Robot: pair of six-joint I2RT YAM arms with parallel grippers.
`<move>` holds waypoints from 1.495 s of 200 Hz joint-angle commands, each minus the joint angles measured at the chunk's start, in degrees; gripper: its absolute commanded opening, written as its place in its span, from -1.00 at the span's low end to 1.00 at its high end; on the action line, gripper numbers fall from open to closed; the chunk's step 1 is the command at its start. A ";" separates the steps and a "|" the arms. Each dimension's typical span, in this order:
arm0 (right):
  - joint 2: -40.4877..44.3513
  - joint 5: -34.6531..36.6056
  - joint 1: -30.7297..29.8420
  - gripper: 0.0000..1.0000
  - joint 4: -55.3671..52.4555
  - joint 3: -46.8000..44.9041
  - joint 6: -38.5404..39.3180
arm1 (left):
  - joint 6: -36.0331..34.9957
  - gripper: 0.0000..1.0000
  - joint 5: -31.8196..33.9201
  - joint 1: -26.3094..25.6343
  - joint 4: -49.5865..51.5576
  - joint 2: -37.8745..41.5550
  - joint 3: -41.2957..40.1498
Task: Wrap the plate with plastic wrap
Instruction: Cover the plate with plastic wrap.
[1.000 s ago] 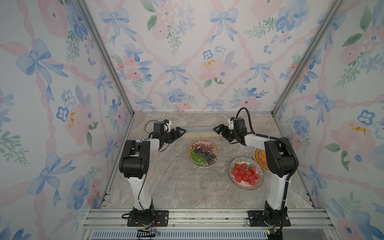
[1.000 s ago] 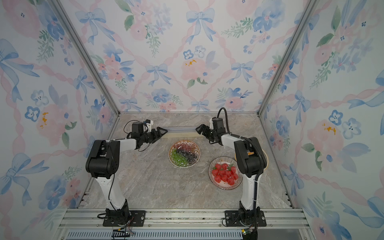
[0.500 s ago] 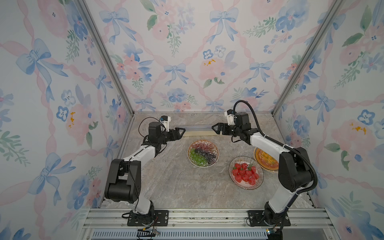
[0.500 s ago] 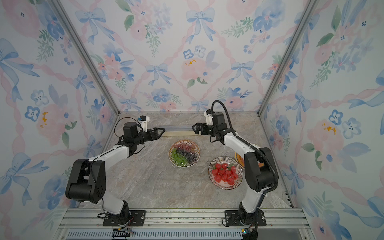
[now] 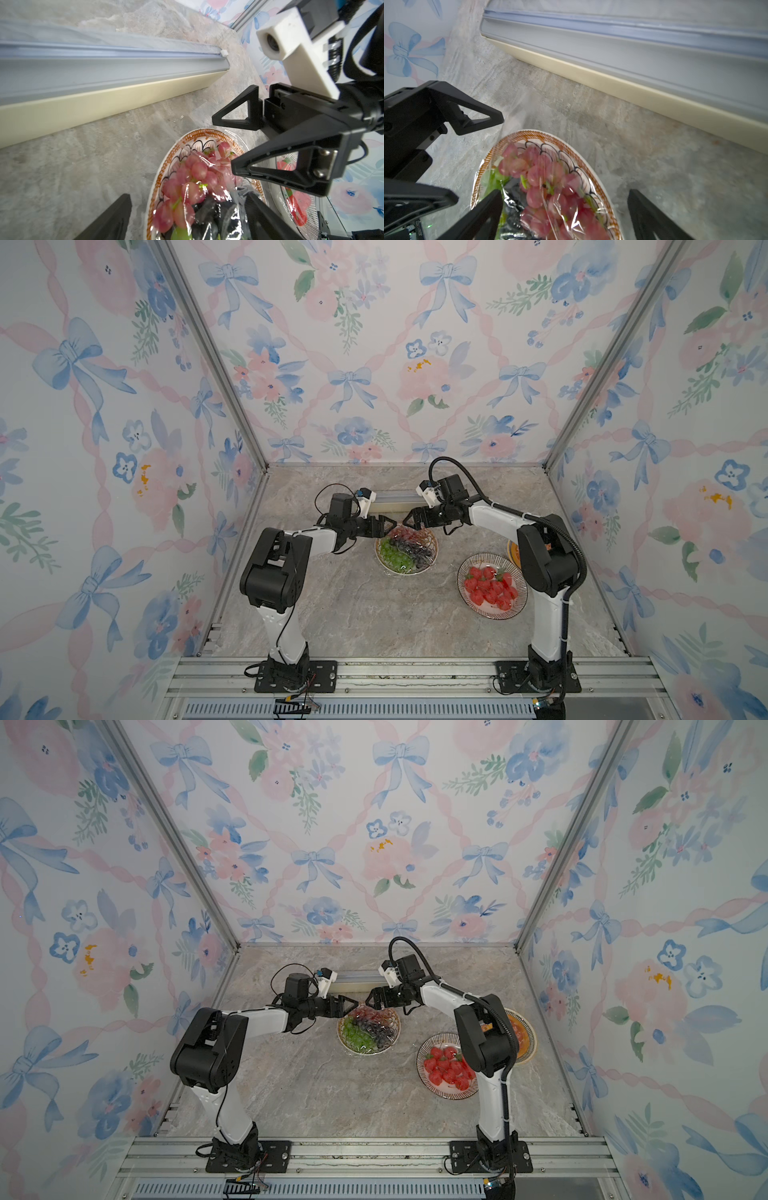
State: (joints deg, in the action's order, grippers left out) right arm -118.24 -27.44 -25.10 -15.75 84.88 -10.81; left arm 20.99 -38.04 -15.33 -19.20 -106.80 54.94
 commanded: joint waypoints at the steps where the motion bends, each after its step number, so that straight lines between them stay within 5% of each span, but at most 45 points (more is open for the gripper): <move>1: -0.02 0.04 1.83 0.95 -3.67 0.84 1.62 | -0.83 0.76 -1.95 0.33 1.38 -1.93 0.44; 105: 4.08 -11.51 2.22 0.92 -6.19 -5.86 -0.66 | 6.54 0.73 -11.57 1.58 2.68 1.96 -5.40; 157: 7.85 -16.59 -0.30 0.90 3.20 -13.59 -10.19 | 9.93 0.71 -12.03 3.52 2.68 4.26 -8.53; 212: 17.91 3.53 2.98 0.98 -10.62 -14.39 -6.23 | 11.96 0.72 -1.09 9.10 3.40 11.51 -12.95; 299: 15.17 4.24 -4.08 0.96 -11.07 -10.60 -9.05 | 13.75 0.66 1.61 9.97 6.63 20.87 -24.23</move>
State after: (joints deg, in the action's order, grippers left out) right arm -99.92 -25.96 -28.84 -25.98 71.92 -18.85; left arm 33.95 -36.99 -5.58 -14.46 -87.53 32.71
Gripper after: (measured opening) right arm 0.978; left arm 0.833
